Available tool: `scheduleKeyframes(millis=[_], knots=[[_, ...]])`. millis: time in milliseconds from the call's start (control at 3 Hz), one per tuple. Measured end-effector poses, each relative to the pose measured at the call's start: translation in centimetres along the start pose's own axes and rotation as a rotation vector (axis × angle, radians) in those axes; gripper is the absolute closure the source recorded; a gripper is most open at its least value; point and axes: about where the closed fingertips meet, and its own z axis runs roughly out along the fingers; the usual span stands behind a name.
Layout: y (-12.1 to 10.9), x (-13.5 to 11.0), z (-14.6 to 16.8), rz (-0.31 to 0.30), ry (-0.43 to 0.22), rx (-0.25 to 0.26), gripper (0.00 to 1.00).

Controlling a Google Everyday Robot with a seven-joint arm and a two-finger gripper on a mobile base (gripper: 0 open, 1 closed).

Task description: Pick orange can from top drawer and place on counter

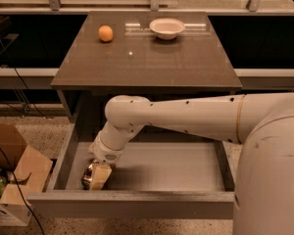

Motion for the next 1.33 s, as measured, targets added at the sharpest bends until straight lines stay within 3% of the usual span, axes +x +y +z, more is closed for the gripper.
scheduleKeyframes(millis=[1000,1333], knots=[[0.01,-0.10,-0.11,0.004,0.001,-0.003,0.96],[0.01,-0.11,-0.14,0.004,0.001,-0.003,1.00]])
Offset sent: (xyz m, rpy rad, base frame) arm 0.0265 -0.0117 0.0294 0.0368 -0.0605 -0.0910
